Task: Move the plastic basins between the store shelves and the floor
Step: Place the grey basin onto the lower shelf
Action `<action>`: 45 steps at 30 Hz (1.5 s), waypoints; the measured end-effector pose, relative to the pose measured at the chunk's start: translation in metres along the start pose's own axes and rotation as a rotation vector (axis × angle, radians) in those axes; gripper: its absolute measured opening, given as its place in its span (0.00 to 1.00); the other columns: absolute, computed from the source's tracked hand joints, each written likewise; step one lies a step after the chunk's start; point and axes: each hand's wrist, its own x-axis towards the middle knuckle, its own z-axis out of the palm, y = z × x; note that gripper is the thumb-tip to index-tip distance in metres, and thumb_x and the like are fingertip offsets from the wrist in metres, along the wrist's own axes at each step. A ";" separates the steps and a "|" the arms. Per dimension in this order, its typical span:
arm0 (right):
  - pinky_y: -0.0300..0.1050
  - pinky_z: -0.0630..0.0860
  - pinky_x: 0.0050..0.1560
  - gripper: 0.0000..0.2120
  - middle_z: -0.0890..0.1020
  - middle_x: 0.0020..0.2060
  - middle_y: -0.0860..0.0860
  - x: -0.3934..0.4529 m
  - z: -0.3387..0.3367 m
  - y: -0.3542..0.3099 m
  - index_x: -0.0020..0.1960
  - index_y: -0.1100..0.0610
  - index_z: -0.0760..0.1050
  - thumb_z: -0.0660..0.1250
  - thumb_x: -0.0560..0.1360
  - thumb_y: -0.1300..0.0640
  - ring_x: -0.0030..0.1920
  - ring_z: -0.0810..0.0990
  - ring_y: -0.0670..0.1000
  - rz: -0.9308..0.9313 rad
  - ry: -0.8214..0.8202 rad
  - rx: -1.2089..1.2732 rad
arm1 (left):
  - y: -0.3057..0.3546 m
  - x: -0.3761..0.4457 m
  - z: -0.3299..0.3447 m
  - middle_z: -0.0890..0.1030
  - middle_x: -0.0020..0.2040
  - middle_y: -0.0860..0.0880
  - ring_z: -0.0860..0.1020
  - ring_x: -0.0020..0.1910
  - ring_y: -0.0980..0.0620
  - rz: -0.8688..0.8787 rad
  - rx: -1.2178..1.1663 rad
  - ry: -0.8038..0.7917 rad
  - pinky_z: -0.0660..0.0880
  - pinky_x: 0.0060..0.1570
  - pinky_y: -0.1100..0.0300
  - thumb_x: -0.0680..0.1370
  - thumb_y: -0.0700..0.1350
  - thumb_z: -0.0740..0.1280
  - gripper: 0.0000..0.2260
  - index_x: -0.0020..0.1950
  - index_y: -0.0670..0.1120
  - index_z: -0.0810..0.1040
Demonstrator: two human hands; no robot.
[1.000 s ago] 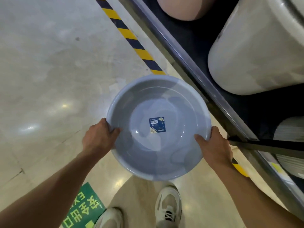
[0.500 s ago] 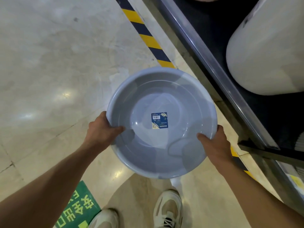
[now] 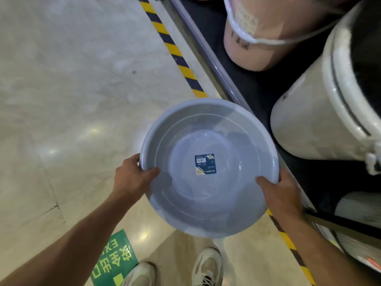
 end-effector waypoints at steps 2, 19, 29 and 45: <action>0.43 0.73 0.35 0.10 0.83 0.38 0.43 -0.014 -0.021 -0.040 0.49 0.48 0.79 0.72 0.67 0.54 0.39 0.81 0.50 -0.018 0.006 0.006 | 0.025 -0.018 -0.037 0.85 0.40 0.50 0.84 0.40 0.44 -0.005 -0.038 0.017 0.83 0.44 0.45 0.62 0.55 0.72 0.13 0.45 0.58 0.79; 0.49 0.80 0.43 0.10 0.87 0.40 0.49 -0.267 -0.258 -0.477 0.47 0.52 0.82 0.71 0.67 0.52 0.42 0.85 0.54 -0.365 -0.057 0.302 | 0.287 -0.243 -0.481 0.85 0.28 0.53 0.84 0.25 0.52 0.177 -0.416 0.250 0.81 0.31 0.57 0.61 0.59 0.73 0.24 0.54 0.51 0.86; 0.58 0.82 0.45 0.11 0.87 0.39 0.51 -0.394 -0.346 -0.611 0.44 0.51 0.83 0.73 0.64 0.48 0.45 0.85 0.58 -0.416 -0.067 0.542 | 0.376 -0.334 -0.644 0.86 0.32 0.49 0.84 0.27 0.49 0.400 -0.530 0.310 0.83 0.31 0.54 0.60 0.60 0.73 0.16 0.40 0.51 0.86; 0.47 0.81 0.35 0.09 0.85 0.39 0.56 -0.368 -0.357 -0.669 0.43 0.58 0.81 0.72 0.68 0.53 0.37 0.84 0.54 -0.437 0.030 0.638 | 0.438 -0.273 -0.664 0.86 0.38 0.37 0.82 0.31 0.42 0.510 -0.580 0.199 0.85 0.33 0.50 0.68 0.54 0.75 0.14 0.43 0.43 0.87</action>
